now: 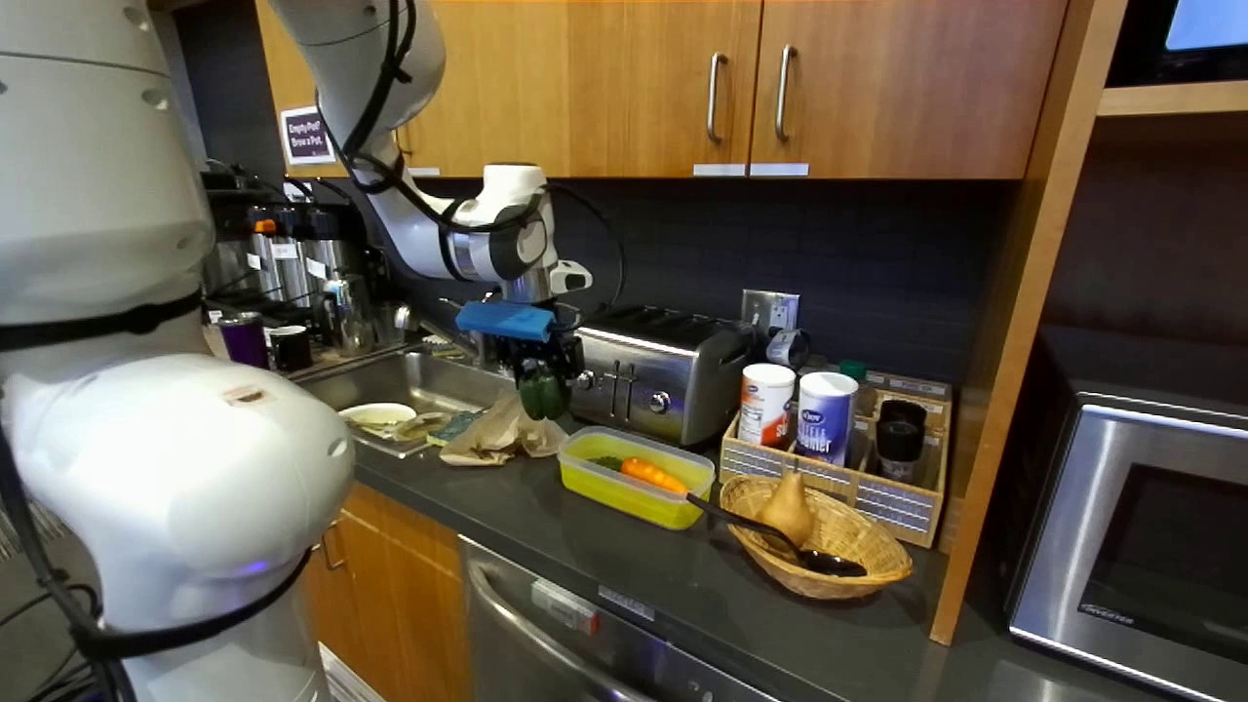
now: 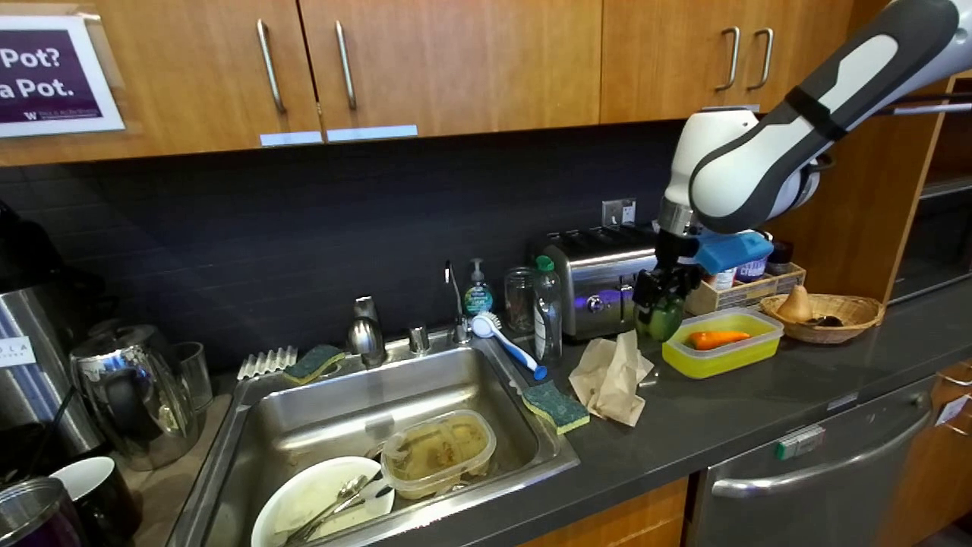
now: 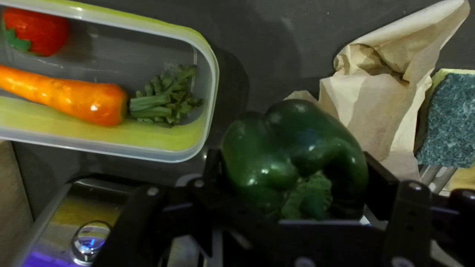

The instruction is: Put the green pepper in the yellow lunchbox

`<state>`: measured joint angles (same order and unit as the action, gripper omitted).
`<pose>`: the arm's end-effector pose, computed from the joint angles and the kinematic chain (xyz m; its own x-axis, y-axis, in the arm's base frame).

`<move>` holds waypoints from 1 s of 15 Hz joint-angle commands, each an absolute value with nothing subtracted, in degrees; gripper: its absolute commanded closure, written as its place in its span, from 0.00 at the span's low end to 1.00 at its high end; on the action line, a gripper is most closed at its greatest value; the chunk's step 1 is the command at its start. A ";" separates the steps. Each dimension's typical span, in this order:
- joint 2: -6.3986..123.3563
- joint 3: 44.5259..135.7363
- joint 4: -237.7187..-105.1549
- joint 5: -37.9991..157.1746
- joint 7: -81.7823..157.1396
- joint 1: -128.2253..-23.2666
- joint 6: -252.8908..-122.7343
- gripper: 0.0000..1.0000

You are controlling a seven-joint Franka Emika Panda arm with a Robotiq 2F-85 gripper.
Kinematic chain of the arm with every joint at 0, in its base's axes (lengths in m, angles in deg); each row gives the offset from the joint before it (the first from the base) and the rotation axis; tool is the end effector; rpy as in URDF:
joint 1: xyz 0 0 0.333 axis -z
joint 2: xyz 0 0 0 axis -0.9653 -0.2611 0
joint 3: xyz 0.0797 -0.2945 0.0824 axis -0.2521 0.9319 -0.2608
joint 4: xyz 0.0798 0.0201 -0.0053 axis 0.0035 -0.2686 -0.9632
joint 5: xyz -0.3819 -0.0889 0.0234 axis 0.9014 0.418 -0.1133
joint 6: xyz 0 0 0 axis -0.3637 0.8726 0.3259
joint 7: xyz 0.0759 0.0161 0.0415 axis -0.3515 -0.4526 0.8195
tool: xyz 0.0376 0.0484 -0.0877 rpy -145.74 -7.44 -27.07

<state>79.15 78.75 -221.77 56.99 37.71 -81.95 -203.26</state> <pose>0.4669 0.1208 0.3334 0.9644 0.1741 0.1989 0.1781 -0.9840 -0.0024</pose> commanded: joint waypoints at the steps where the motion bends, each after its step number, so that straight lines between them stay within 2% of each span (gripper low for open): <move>1: 82.86 79.41 -224.97 55.04 36.51 -81.51 -202.25 0.37; 15: 85.00 82.03 -228.86 49.41 36.78 -79.99 -201.94 0.37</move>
<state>83.34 82.17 -227.53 50.17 37.07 -79.96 -203.03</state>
